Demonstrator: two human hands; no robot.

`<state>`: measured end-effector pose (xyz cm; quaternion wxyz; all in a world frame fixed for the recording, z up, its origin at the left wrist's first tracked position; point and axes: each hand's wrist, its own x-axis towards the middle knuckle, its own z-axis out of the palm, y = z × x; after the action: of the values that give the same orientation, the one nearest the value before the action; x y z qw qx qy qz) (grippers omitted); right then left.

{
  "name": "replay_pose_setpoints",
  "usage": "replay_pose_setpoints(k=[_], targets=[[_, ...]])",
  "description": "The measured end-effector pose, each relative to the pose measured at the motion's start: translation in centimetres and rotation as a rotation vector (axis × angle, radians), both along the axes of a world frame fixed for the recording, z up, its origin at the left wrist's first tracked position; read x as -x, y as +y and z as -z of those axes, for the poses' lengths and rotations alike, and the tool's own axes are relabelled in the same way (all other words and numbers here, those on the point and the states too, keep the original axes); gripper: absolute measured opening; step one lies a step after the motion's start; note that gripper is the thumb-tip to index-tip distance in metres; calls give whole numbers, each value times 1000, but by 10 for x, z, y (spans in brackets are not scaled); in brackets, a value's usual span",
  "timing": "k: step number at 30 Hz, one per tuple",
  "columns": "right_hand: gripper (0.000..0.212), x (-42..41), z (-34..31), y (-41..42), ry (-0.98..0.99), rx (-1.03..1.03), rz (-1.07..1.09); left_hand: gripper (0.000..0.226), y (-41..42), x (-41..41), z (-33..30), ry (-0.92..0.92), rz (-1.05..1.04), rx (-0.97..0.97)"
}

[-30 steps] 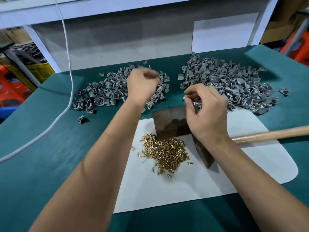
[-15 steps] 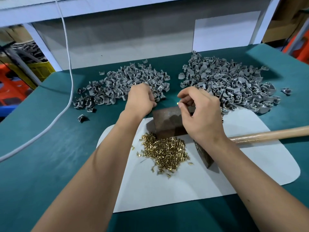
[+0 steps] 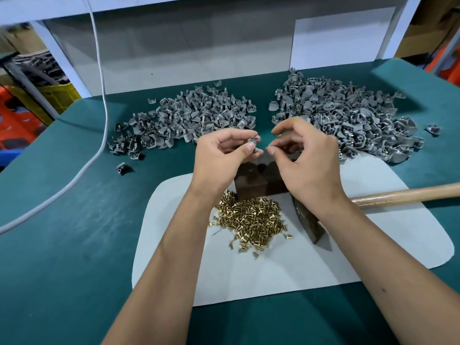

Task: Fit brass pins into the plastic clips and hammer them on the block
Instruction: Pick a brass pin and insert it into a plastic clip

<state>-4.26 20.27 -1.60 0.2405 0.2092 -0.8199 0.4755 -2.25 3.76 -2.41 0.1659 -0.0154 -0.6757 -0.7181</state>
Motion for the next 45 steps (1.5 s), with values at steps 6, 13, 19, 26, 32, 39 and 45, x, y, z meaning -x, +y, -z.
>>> replay_pose_setpoints(k=[6, 13, 19, 26, 32, 39, 45], targets=[[28, -1, 2, 0, 12, 5, -24, 27, 5, -3, 5, 53, -27, 37], [25, -2, 2, -1, 34, 9, -49, 20, 7, -2, 8, 32, -24, 93], [26, 0, 3, 1, -10, 15, -36, 19, 10, -3, 7, 22, -22, 129], [25, -3, 3, -1, 44, -38, -3, 19, 18, -1, 9, -8, -90, 168], [20, -6, 4, -5, 93, -98, 33, 21, 24, -1, 11, -5, -151, 185], [17, -4, 4, -3, 103, -22, 20, 23, 16, -2, 7, 32, -66, 187], [15, -3, 3, -1, 47, 0, -31, 29, 5, -4, 5, 62, -8, 205]])
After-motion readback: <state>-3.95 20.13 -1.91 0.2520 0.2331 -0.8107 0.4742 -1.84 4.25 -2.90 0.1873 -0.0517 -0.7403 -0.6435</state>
